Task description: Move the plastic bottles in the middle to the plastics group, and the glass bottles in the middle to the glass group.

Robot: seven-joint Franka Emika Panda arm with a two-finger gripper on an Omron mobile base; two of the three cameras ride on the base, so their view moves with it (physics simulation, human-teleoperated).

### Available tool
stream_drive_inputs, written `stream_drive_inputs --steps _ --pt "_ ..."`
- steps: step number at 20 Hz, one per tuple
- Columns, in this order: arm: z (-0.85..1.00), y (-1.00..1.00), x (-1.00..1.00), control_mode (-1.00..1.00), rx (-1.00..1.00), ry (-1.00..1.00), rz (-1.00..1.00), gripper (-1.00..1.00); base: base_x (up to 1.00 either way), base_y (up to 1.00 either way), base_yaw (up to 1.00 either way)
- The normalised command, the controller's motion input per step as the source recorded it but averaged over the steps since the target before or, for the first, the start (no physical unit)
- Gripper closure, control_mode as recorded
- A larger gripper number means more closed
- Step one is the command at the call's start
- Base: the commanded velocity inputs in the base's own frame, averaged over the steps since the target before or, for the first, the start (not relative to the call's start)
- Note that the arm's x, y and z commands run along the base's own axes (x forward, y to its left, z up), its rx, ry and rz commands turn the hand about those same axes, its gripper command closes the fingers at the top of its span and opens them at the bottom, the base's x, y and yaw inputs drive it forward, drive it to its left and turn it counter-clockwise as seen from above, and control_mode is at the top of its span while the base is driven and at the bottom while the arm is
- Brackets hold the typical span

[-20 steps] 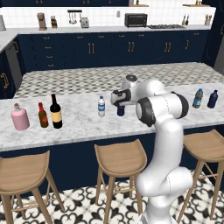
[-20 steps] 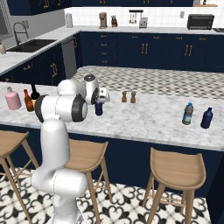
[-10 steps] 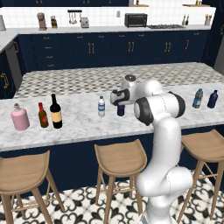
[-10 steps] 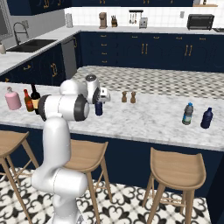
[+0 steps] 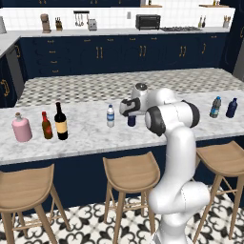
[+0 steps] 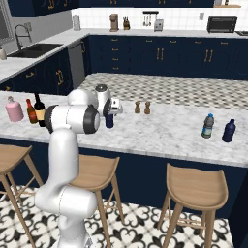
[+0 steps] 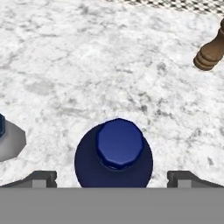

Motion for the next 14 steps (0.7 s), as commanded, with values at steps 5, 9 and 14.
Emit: stream_drive_inputs --steps 5,9,14 --pt "-0.09 0.00 0.05 -1.00 0.00 0.00 0.00 -1.00 0.00 0.00 0.00" --pt "-0.03 0.00 0.01 -1.00 0.00 0.00 0.00 1.00 0.00 0.00 0.00" --pt "0.00 0.00 0.00 -1.00 0.00 0.00 0.00 1.00 0.00 0.00 0.00"
